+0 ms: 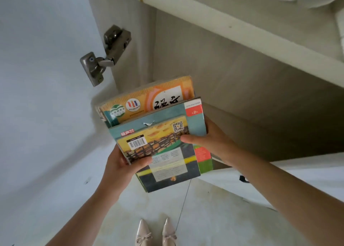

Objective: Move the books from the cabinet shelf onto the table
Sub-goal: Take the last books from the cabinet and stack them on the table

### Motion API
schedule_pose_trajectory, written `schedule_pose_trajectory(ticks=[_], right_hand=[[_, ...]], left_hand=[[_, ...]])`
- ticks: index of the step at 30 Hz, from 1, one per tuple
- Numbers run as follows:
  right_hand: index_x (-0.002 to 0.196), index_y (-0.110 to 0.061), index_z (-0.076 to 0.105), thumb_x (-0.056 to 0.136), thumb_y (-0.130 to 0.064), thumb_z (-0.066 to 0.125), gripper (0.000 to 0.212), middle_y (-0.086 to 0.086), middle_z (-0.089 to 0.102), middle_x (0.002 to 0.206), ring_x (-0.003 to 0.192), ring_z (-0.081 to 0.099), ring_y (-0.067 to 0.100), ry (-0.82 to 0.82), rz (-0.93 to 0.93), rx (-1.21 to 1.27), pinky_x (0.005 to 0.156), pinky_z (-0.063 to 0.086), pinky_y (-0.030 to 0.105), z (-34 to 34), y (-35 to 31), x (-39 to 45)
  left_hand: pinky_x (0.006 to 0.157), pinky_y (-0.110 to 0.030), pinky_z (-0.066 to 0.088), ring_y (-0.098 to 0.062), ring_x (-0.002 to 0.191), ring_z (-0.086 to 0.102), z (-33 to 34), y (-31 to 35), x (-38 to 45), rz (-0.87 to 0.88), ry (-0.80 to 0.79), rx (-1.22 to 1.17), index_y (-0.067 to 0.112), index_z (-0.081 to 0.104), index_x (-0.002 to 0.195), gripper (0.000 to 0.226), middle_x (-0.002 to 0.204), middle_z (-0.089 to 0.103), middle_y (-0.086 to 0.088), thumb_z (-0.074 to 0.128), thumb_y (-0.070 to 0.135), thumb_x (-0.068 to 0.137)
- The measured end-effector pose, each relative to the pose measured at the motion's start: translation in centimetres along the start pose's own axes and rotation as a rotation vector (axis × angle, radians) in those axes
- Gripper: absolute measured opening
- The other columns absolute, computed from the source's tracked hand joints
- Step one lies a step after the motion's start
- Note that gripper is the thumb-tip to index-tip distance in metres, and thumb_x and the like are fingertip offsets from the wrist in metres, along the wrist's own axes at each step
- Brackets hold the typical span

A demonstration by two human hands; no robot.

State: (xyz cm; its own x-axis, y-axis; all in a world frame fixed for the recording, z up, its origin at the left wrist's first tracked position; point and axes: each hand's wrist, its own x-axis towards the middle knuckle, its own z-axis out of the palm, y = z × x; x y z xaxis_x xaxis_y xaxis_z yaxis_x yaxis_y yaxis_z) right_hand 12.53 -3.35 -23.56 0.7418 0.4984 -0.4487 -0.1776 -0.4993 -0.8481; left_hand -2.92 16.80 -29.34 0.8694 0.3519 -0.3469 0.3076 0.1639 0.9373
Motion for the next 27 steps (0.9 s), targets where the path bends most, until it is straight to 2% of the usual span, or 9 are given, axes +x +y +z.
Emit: schedule_pose_trajectory(ticks=[2,4,7,10,14,20,23,27], right_hand=[[0.122,-0.028,0.05,0.072,-0.027,0.082,0.06,-0.006,0.067,0.113,0.098,0.068,0.007,0.005,0.047,0.032,0.07,0.055,0.015,0.1,-1.2,-2.6],[0.123,-0.032,0.049,0.069,-0.035,0.08,0.062,-0.007,0.066,0.113,0.097,0.068,0.01,0.014,0.082,0.079,0.068,0.054,0.017,0.3,-2.3,-5.1],[0.125,-0.034,0.045,0.064,-0.048,0.074,0.069,-0.007,0.064,0.113,0.097,0.067,0.012,0.035,0.133,0.099,0.076,0.056,0.026,0.8,-4.2,-9.0],[0.127,-0.036,0.045,0.063,-0.056,0.073,0.073,-0.005,0.065,0.116,0.101,0.068,0.016,0.027,0.174,0.117,0.087,0.058,0.042,1.2,-5.4,-12.0],[0.129,-0.036,0.044,0.059,-0.064,0.075,0.082,-0.006,0.067,0.115,0.099,0.071,0.018,0.013,0.219,0.183,0.088,0.057,0.046,2.1,-7.1,-16.2],[0.127,-0.032,0.05,0.063,-0.063,0.077,0.075,-0.004,0.069,0.115,0.098,0.071,0.019,0.0,0.223,0.239,0.088,0.057,0.049,4.5,-8.9,-21.7],[0.125,-0.032,0.05,0.067,-0.062,0.073,0.069,-0.003,0.069,0.113,0.096,0.072,0.019,-0.035,0.217,0.224,0.086,0.057,0.049,5.5,-9.3,-23.7],[0.121,-0.026,0.052,0.067,-0.059,0.067,0.066,0.001,0.069,0.109,0.09,0.072,0.017,-0.083,0.161,0.142,0.082,0.06,0.045,5.9,-10.1,-25.9]], left_hand=[[0.073,-0.029,0.06,-0.018,0.102,0.07,0.2,1.3,-1.9,-0.04,-0.031,-0.056,0.018,0.061,0.116,0.064,0.113,0.073,0.002,0.09,0.013,0.059],[0.078,-0.036,0.06,-0.02,0.102,0.07,0.4,2.7,-3.8,-0.102,-0.048,-0.128,0.02,0.062,0.114,0.068,0.113,0.073,0.0,0.085,0.026,0.05],[0.089,-0.052,0.052,-0.029,0.104,0.068,0.3,4.7,-6.9,-0.23,-0.038,-0.22,0.018,0.061,0.114,0.074,0.111,0.073,-0.005,0.086,0.026,0.045],[0.097,-0.06,0.046,-0.033,0.107,0.065,0.0,6.1,-9.8,-0.31,0.045,-0.241,0.02,0.059,0.115,0.064,0.11,0.072,-0.006,0.083,0.024,0.056],[0.084,-0.054,0.056,-0.031,0.095,0.071,0.0,8.9,-14.3,-0.385,0.138,-0.22,0.02,0.057,0.114,0.064,0.103,0.074,-0.006,0.086,0.031,0.058],[0.059,-0.036,0.059,-0.022,0.075,0.075,-0.9,12.6,-21.6,-0.417,0.249,-0.173,0.021,0.056,0.108,0.028,0.09,0.076,-0.001,0.07,0.021,0.084],[0.06,-0.037,0.06,-0.021,0.073,0.075,-1.0,13.5,-24.9,-0.439,0.321,-0.154,0.023,0.056,0.106,0.026,0.09,0.076,-0.001,0.07,0.025,0.085],[0.071,-0.047,0.061,-0.025,0.077,0.075,0.0,13.9,-28.7,-0.444,0.439,-0.19,0.026,0.055,0.107,0.032,0.093,0.075,-0.004,0.073,0.031,0.081]])
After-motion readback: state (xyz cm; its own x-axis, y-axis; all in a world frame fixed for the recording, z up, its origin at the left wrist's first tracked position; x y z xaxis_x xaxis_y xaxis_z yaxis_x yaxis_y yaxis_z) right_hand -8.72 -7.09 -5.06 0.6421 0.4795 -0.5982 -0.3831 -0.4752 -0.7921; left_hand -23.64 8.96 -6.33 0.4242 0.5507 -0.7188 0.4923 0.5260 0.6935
